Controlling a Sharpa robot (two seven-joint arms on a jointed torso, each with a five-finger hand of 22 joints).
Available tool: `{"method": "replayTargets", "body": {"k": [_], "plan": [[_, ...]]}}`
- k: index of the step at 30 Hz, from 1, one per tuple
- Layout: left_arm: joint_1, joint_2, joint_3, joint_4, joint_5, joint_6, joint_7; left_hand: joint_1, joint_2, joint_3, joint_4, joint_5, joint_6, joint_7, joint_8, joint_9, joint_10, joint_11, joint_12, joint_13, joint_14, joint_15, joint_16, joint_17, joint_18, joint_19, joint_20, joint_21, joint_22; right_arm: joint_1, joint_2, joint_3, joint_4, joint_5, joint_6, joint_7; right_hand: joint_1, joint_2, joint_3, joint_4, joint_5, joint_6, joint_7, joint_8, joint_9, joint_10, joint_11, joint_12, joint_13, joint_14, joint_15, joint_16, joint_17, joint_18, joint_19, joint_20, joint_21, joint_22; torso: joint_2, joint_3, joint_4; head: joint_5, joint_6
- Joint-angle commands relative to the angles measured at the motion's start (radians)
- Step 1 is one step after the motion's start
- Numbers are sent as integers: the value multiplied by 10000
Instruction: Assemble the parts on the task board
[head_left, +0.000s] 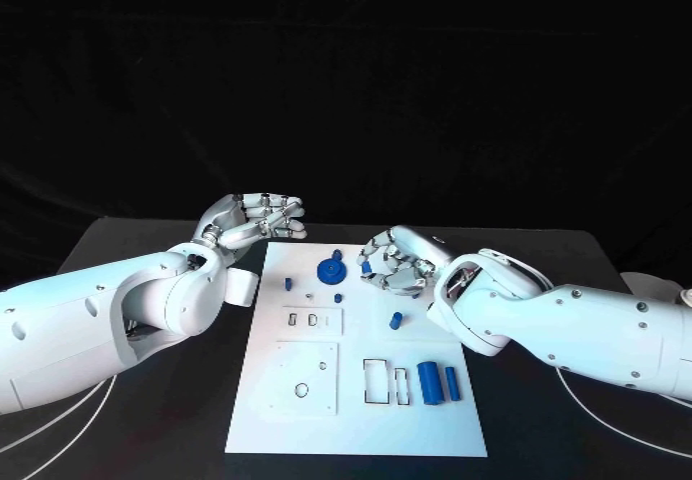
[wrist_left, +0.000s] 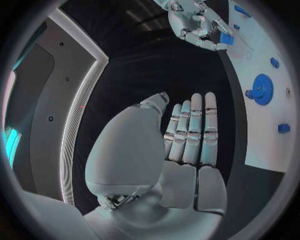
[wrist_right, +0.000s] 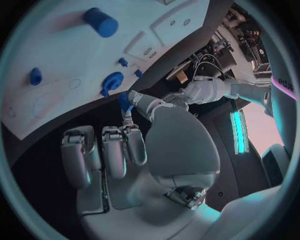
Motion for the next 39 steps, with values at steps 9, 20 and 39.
{"method": "replayTargets", "body": {"k": [9, 20, 39], "plan": [[14, 199, 9, -199, 44, 64, 69, 50, -42, 52, -5, -54, -10, 13, -59, 14, 61, 10, -71, 12, -121, 6, -58, 14, 97, -87, 8, 58, 10, -440, 1114, -138, -101, -1482, 185, -1129, -175, -32, -16, 65, 61, 63, -59, 227, 667, 83, -99, -39, 1386, 957, -69, 8, 2188, -70, 1047, -92, 36, 2630, -68, -144, 98, 147, -226], [30, 373, 14, -425, 45, 11, 103, 43, -49, 70, -3, -58, -6, 12, -58, 18, 72, 11, -77, 12, -151, 15, -80, 20, 92, -110, 15, 56, 9, -1013, 1713, -211, -326, -2220, 209, -1398, -395, -186, -97, 136, 237, 39, -67, 225, 684, 113, -110, -24, 1408, 950, -83, -4, 2159, -70, 1047, -110, 36, 2630, -46, -114, 49, 247, -310], [37, 335, 15, -449, 45, 5, 74, 39, -53, 81, -3, -60, -1, 12, -57, 21, 81, 11, -80, 13, -167, 18, -92, 24, 90, -127, 20, 54, 7, -1249, 1995, -224, -698, -2747, 244, -1704, -522, -270, -147, 198, 241, 37, -72, 220, 687, 126, -114, -20, 1415, 950, -88, -6, 2156, -70, 1047, -117, 36, 2630, -46, -91, 52, 268, -413]]}}
